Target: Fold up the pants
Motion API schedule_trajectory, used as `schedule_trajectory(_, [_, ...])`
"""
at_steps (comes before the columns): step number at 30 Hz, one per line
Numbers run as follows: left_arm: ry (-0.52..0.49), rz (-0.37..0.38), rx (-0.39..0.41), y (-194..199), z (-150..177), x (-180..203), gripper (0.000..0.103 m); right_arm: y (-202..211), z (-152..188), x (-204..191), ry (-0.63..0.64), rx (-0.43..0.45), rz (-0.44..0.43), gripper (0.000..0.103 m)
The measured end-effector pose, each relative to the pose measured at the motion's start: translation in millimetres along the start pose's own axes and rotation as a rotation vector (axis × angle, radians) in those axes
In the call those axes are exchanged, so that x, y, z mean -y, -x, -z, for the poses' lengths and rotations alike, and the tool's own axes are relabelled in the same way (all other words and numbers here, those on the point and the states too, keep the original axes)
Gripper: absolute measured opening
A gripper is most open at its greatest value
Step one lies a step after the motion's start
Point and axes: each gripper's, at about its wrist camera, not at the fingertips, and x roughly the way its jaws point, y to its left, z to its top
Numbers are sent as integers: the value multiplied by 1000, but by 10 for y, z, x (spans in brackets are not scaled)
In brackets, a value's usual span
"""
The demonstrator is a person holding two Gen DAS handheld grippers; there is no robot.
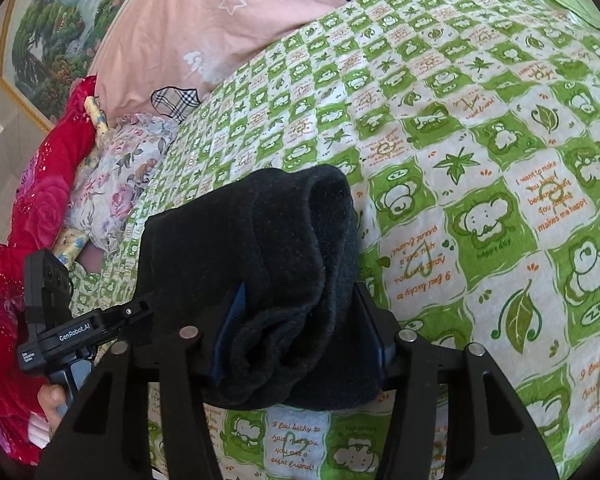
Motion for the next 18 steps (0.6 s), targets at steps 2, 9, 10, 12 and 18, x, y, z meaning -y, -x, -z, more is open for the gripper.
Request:
schedule_trajectory(2, [-5,6,11,41,1,16,44,20,7,-34,7,10,3,49])
schedule_trajectory(9, [-4,40,66,243,-65,28,38,112,-140,-199,43,51,-14,45])
schedule_trajectory(10, [0,47,78,281,-100,21,38,116,-176,-232,50,57,-17,45])
schedule_trajectory(12, [3,41,95,321,-156,4,38,86,-275,-296,66,61,-22,45])
schedule_trajectory(18, [25,-2,161,463,-393,-150,38,-100,-501,-529,121,73,-54,45])
